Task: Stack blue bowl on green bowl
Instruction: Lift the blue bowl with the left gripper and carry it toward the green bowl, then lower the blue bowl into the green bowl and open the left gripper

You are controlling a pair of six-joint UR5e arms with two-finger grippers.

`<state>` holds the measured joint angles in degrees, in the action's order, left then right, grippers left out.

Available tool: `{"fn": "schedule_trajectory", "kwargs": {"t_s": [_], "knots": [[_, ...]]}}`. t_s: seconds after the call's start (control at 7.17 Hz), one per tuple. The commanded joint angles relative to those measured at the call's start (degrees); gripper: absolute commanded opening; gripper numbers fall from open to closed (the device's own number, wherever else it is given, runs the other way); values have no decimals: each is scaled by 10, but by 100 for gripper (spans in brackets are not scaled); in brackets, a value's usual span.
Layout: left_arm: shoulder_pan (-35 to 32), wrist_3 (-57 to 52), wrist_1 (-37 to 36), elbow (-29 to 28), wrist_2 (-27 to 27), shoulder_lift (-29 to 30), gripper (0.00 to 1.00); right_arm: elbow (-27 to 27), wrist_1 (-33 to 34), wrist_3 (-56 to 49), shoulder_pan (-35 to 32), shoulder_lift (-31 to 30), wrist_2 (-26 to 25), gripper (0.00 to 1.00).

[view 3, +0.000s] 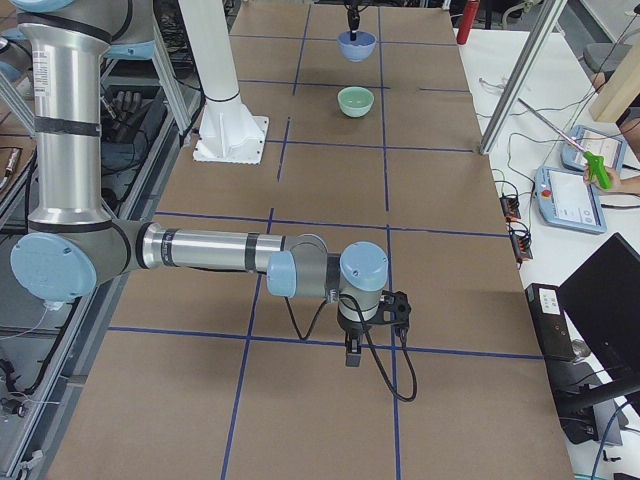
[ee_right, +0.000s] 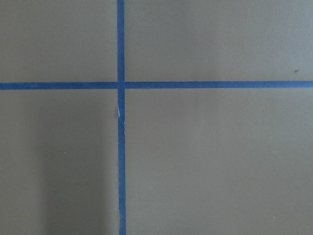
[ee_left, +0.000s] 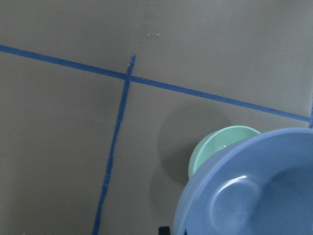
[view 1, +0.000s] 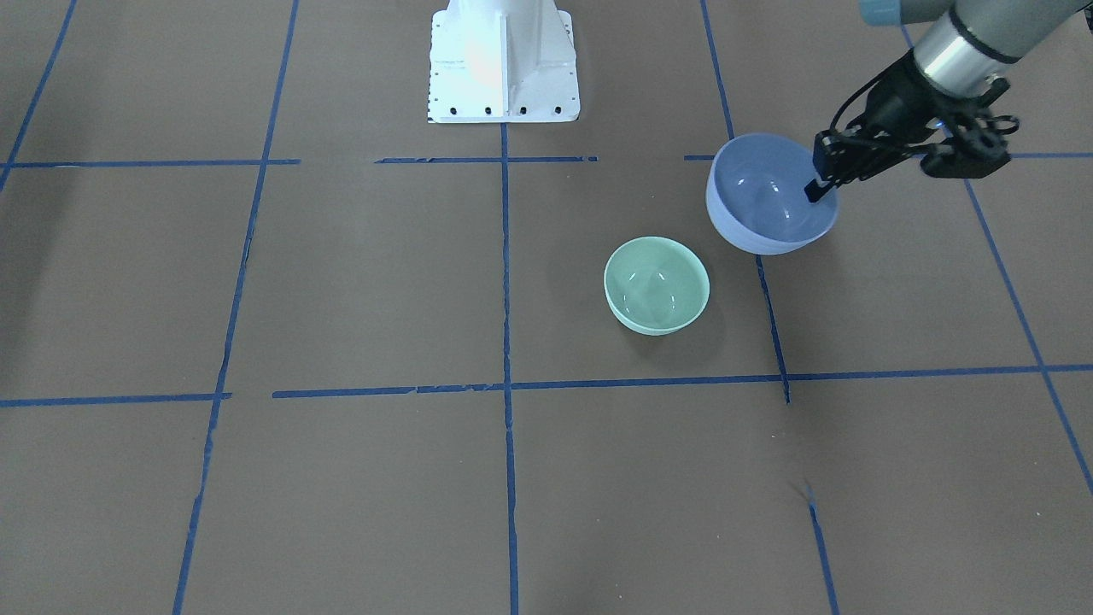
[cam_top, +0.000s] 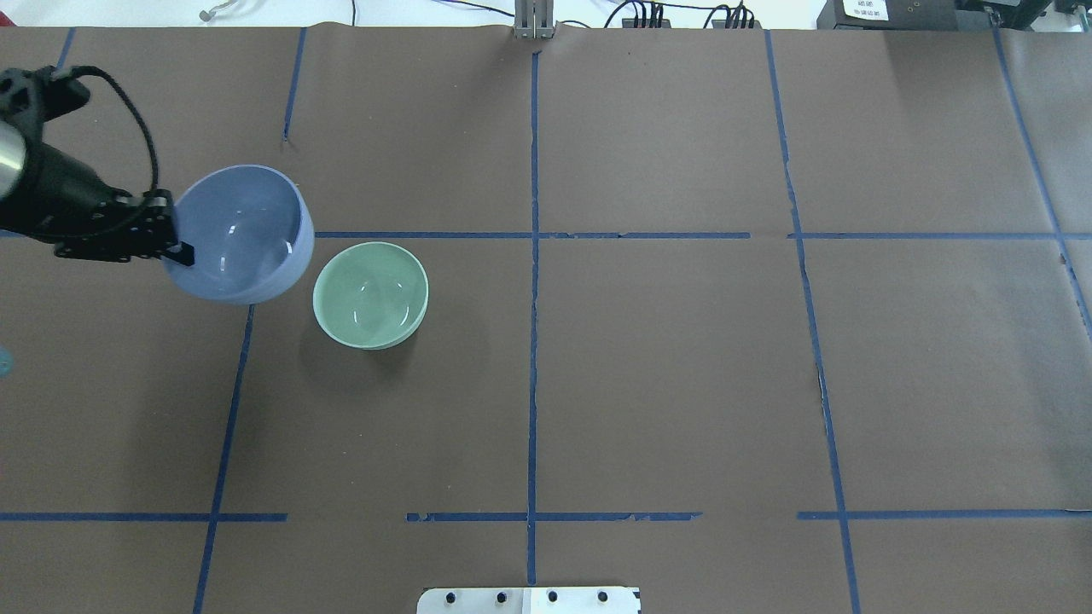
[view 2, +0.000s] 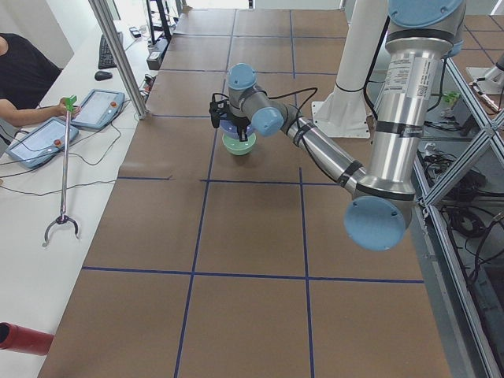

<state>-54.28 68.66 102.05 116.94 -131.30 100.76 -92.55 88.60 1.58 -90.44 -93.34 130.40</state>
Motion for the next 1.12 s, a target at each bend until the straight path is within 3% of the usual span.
{"fn": "schedule_trajectory", "kwargs": {"t_s": [0.0,0.28,0.98], "knots": [[85,56,15,-57,65,60,0,0,0,0,0,0,0,100],[109,68,18,-79,89,69,0,0,0,0,0,0,-1,100],[109,57,26,-109,90,79,0,0,0,0,0,0,0,100]]}}
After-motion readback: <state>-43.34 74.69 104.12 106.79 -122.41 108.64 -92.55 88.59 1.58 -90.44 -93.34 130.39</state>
